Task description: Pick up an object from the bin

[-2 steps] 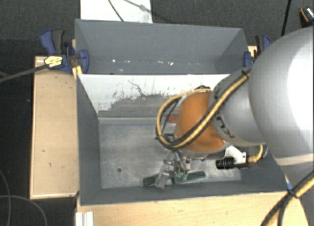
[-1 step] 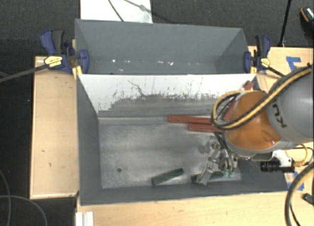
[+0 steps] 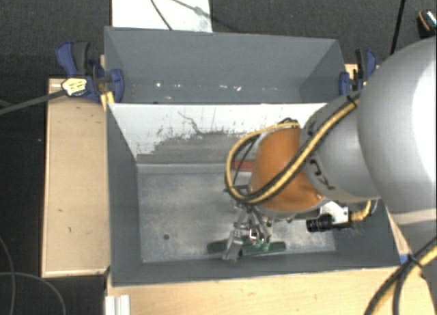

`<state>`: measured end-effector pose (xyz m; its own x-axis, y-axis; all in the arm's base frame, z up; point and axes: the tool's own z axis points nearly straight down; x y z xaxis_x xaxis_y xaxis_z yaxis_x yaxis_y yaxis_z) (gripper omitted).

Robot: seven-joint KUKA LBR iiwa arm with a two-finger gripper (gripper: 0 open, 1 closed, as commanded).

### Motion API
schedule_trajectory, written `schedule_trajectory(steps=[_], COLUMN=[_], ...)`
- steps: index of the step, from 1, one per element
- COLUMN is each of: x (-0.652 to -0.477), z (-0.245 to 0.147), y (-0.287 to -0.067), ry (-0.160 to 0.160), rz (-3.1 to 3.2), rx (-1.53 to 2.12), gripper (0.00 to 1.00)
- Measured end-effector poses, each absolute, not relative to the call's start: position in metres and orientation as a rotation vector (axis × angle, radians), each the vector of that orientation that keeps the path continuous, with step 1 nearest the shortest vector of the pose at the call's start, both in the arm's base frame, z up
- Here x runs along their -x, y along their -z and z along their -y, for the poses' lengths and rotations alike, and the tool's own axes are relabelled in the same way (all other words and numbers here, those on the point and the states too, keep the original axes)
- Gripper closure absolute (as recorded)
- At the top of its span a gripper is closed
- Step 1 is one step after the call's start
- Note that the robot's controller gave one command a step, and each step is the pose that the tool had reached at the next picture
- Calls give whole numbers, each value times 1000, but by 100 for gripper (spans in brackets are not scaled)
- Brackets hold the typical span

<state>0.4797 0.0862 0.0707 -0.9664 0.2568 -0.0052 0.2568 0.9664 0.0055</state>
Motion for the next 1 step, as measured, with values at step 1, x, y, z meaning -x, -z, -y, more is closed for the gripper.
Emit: schedule_trajectory(steps=[1], x=[-479], z=[-82], y=[-70], ry=[-2], rz=[-3110], rx=[-420], gripper=[100])
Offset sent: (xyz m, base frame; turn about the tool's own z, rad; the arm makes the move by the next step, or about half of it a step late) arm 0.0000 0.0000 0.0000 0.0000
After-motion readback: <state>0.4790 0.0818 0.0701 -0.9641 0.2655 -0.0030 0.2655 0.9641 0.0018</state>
